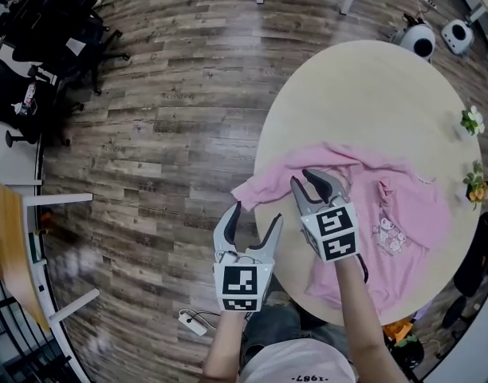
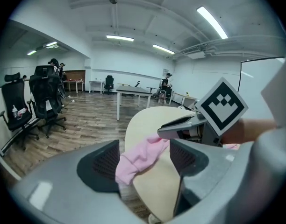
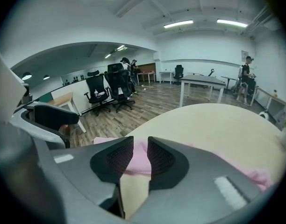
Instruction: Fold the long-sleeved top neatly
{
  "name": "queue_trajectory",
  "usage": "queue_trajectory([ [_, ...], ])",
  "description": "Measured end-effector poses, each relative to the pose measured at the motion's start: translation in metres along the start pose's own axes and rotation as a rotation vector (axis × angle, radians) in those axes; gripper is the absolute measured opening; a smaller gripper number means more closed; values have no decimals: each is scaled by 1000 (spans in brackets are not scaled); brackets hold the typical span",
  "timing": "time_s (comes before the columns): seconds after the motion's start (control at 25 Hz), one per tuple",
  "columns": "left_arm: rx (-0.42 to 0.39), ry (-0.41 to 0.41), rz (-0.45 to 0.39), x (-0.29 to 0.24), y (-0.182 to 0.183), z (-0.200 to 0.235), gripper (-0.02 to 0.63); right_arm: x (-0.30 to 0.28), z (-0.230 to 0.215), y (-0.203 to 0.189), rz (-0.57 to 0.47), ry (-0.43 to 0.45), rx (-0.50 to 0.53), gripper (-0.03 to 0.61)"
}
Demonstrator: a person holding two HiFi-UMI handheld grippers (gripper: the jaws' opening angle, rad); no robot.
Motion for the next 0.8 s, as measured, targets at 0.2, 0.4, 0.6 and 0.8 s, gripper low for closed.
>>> queue_trajectory([
  [0.2,30,31,10,8,-14,10,339,-20,21,-10,42,64,31,134],
  [0.4,54,56,25,13,-26,17,339,-34,34,-17,67,108,45,144],
  [0.6,79,72,33,18,-36,22,339,-45,45,-21,93,149,55,174],
  [0.8,101,81,44,21,-45,27,339,-58,53,-28,140,166,78,196],
])
Point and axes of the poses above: the fingertips, and each gripper's own axes: x backward along the fingers, z to its left, y out of its top, the point moved 9 cm from there along x, backward along the fingers, and after that the axes turned 5 degrees about -y, right-handed, at the moved point
